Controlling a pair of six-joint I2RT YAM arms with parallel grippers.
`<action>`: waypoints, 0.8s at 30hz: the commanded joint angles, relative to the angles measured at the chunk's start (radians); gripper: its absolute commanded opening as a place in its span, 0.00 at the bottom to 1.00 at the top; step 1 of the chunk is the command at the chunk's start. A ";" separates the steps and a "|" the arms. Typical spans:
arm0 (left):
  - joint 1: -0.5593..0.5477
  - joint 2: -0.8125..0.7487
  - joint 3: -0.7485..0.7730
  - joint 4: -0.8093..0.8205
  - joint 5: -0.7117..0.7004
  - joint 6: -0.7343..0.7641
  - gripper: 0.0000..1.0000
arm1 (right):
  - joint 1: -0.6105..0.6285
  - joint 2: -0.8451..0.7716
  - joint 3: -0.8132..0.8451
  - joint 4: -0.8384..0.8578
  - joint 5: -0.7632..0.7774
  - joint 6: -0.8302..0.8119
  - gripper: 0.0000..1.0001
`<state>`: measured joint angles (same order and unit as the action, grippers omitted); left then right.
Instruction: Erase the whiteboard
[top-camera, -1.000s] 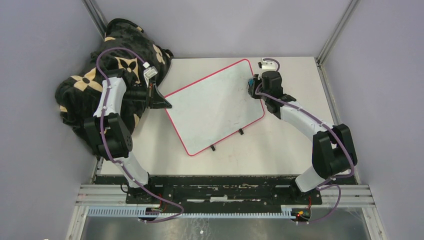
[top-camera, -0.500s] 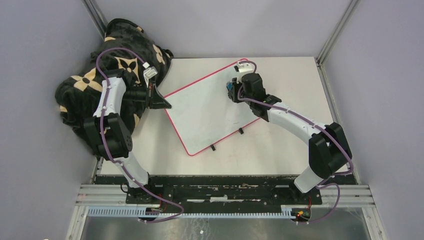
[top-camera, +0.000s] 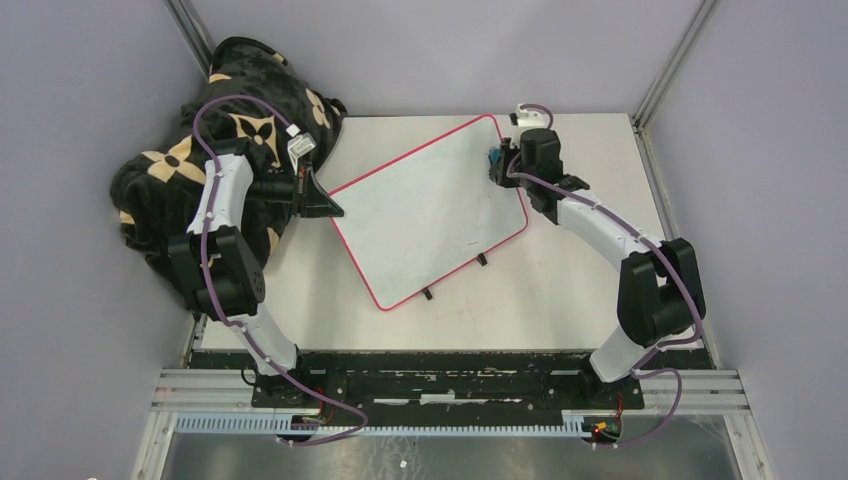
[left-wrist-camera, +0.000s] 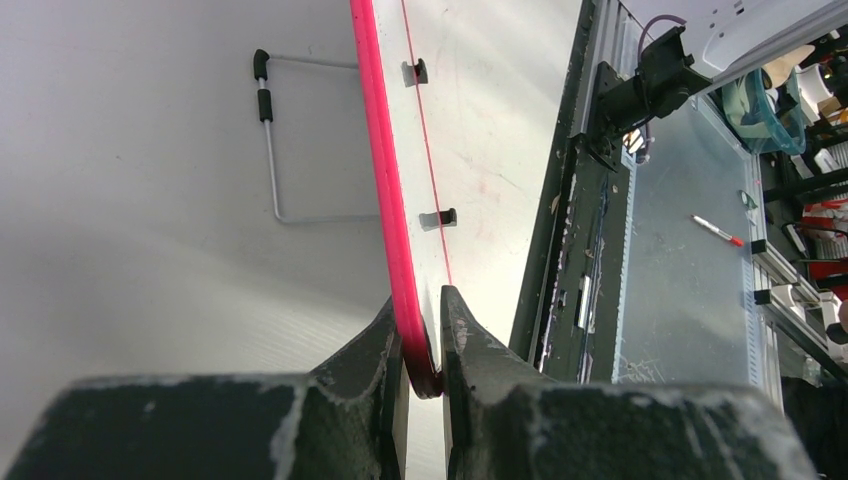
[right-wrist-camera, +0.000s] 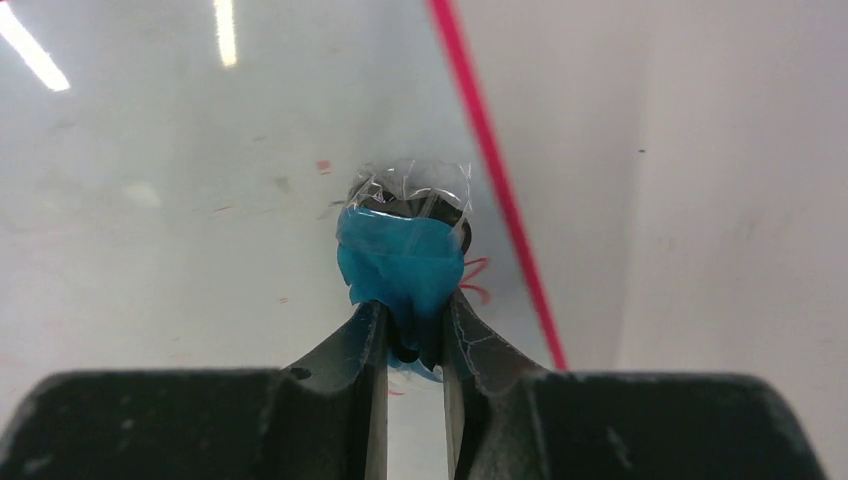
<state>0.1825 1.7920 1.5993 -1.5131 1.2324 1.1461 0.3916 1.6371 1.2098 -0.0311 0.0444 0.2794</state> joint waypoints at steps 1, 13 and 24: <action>-0.007 -0.045 0.002 0.051 -0.056 0.103 0.03 | -0.078 0.047 0.024 0.021 0.052 -0.026 0.01; -0.007 -0.041 -0.006 0.050 -0.050 0.110 0.03 | -0.005 -0.015 -0.008 0.034 -0.008 -0.025 0.01; -0.009 -0.052 -0.010 0.051 -0.054 0.109 0.03 | 0.034 0.046 0.120 -0.027 0.019 -0.069 0.01</action>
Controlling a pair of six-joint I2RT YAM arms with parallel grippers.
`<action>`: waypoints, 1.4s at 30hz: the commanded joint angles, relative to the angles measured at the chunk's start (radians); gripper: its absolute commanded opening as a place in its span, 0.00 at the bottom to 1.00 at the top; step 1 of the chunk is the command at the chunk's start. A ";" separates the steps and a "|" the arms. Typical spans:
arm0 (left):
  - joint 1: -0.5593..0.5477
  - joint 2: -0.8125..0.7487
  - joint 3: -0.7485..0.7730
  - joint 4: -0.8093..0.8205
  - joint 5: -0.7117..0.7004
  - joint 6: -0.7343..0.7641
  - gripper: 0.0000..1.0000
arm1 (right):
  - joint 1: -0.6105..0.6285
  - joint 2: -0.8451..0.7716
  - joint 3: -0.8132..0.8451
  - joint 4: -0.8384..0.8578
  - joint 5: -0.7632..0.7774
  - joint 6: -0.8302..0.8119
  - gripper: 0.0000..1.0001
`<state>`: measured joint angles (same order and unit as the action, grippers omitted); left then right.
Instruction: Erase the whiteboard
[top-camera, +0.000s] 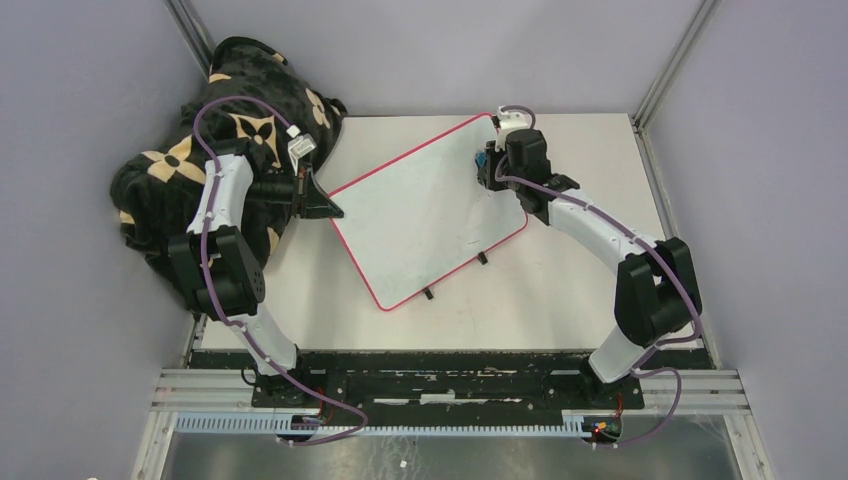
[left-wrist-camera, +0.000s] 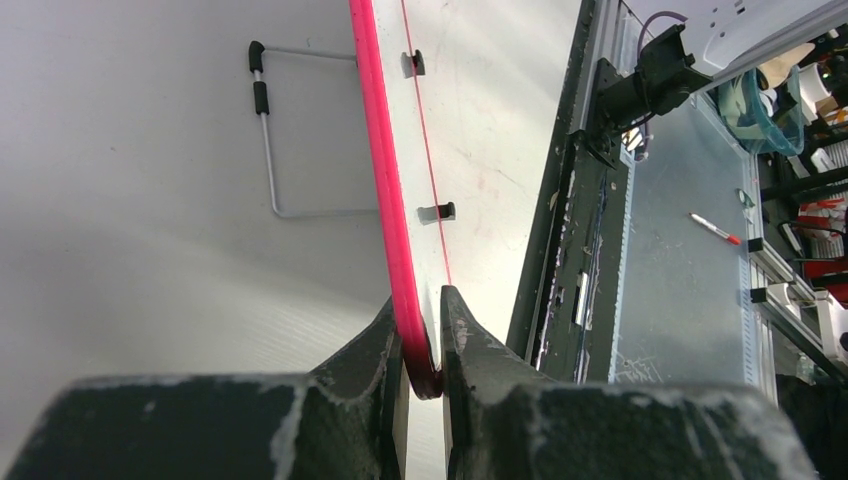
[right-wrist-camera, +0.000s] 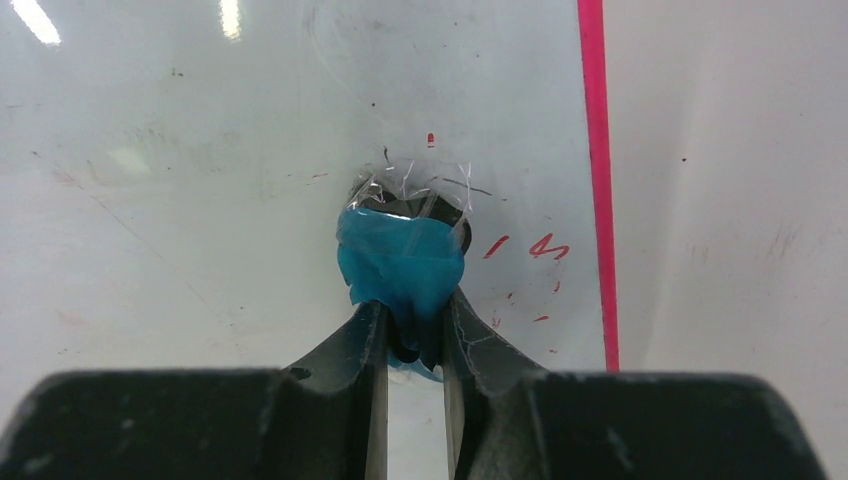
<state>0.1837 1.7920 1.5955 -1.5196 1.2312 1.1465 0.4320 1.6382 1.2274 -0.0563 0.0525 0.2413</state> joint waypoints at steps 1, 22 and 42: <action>-0.011 -0.053 -0.006 0.057 -0.054 0.107 0.03 | -0.011 0.055 0.121 -0.009 0.019 -0.037 0.01; -0.012 -0.057 -0.010 0.058 -0.058 0.114 0.03 | -0.118 0.080 0.177 -0.025 -0.015 -0.041 0.01; -0.022 -0.052 -0.026 0.058 -0.053 0.126 0.03 | -0.070 -0.067 -0.087 0.021 -0.063 0.014 0.01</action>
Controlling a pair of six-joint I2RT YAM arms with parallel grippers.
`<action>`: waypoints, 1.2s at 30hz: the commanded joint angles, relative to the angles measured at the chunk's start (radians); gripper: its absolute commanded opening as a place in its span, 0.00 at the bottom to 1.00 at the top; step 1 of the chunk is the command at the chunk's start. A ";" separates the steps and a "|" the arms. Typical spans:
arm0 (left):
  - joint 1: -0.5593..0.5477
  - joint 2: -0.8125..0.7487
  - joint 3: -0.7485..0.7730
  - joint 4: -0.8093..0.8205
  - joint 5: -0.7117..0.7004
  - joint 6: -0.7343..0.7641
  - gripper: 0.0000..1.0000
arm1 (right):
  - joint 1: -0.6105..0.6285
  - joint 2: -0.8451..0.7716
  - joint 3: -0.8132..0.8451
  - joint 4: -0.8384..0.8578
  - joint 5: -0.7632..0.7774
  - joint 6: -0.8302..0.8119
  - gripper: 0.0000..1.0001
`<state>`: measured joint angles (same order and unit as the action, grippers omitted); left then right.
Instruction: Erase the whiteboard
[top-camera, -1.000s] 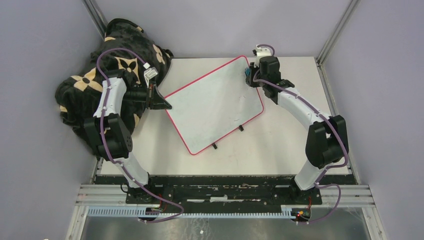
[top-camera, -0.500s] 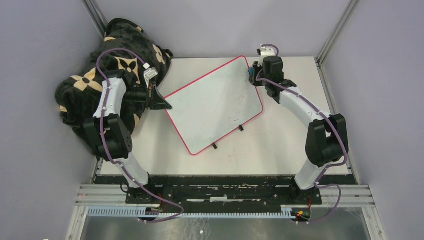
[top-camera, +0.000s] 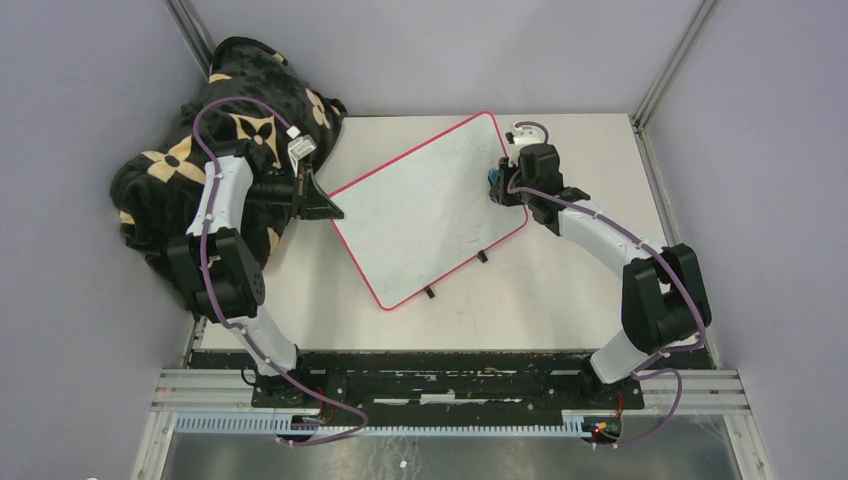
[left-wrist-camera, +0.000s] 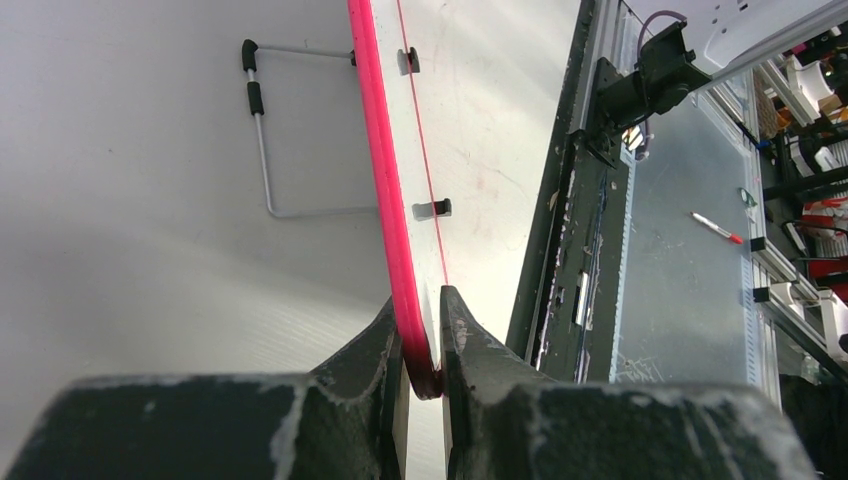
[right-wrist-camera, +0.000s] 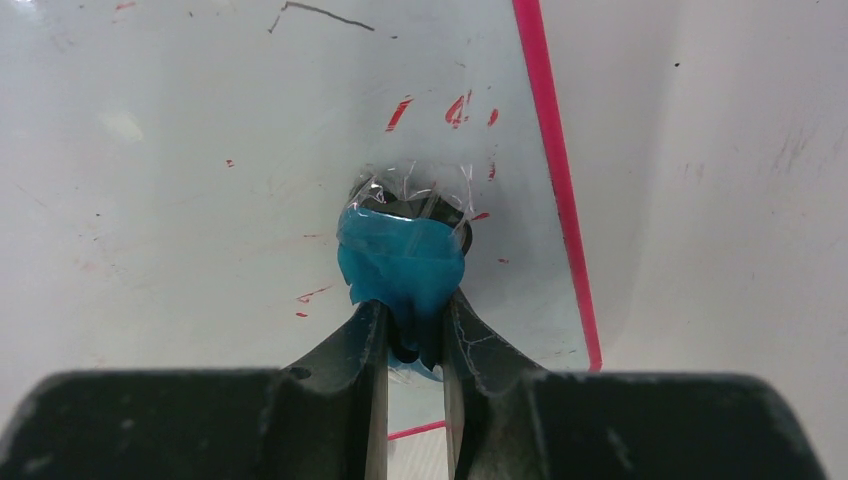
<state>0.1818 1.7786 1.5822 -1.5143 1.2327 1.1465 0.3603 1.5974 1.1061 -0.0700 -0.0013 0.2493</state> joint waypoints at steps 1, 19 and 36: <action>-0.021 -0.039 -0.015 0.052 -0.054 0.128 0.03 | 0.002 -0.013 0.056 0.025 -0.013 0.000 0.01; -0.023 -0.057 -0.022 0.051 -0.067 0.127 0.03 | -0.010 0.174 0.420 -0.137 0.044 -0.121 0.01; -0.024 -0.057 -0.041 0.052 -0.071 0.139 0.03 | -0.052 0.103 0.168 -0.025 -0.016 -0.044 0.01</action>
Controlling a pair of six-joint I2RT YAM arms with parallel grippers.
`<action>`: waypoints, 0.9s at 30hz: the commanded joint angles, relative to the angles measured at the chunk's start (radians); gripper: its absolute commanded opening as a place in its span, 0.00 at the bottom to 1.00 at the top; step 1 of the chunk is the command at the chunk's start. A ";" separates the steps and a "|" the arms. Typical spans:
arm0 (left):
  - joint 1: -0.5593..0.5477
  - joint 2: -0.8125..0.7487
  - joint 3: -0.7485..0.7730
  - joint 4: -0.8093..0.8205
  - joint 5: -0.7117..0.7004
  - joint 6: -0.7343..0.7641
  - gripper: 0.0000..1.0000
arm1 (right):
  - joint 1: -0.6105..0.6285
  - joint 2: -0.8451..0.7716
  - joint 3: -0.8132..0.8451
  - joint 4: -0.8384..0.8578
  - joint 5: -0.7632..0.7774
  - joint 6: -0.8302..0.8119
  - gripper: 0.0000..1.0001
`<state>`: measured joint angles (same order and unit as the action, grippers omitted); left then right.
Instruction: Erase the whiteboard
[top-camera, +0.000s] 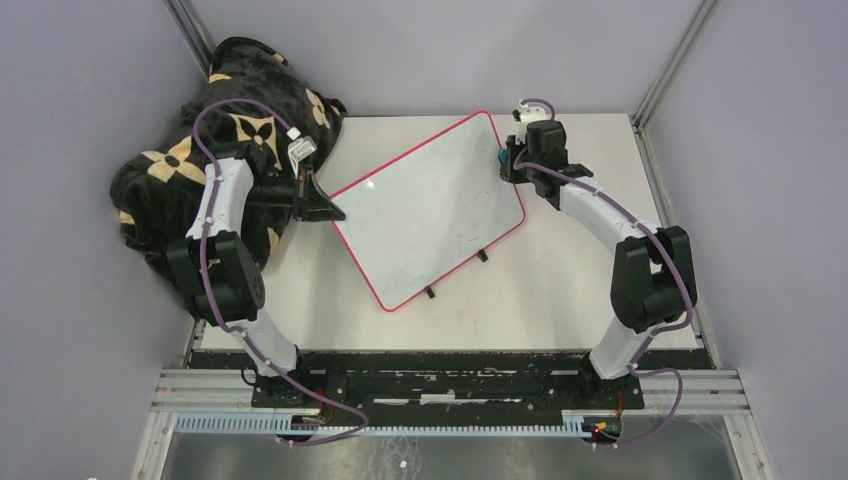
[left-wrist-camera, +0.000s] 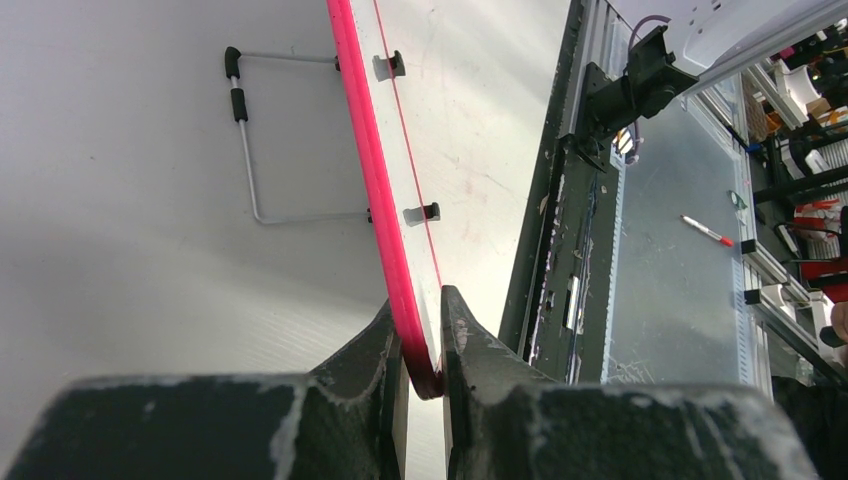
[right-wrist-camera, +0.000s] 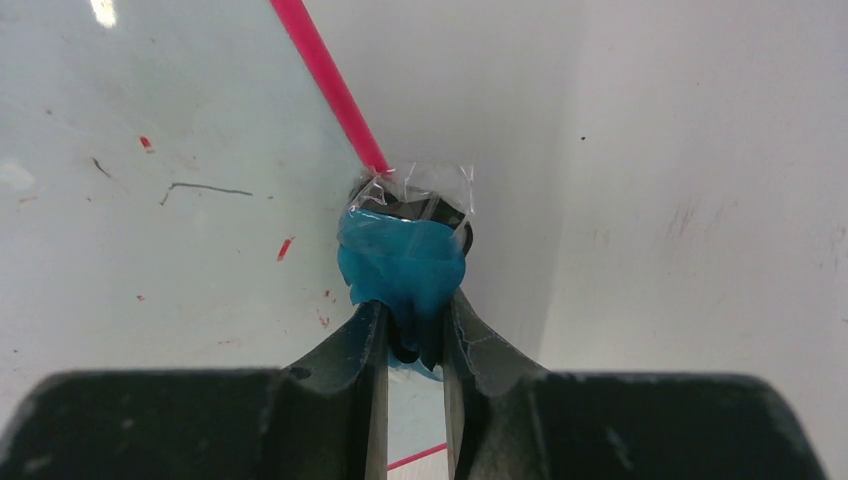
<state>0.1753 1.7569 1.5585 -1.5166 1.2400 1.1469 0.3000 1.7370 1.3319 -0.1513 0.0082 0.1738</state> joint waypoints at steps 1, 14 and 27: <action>-0.017 -0.036 -0.019 0.053 -0.079 0.139 0.03 | 0.008 -0.043 -0.067 0.067 -0.045 0.038 0.01; -0.019 -0.036 -0.014 0.055 -0.074 0.136 0.03 | 0.160 -0.027 0.032 0.042 -0.148 0.011 0.01; -0.020 -0.051 -0.016 0.055 -0.085 0.134 0.03 | 0.114 0.056 0.118 -0.009 -0.064 -0.013 0.01</action>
<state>0.1772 1.7512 1.5478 -1.5150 1.2331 1.1465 0.4763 1.7424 1.4002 -0.1894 -0.0868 0.1703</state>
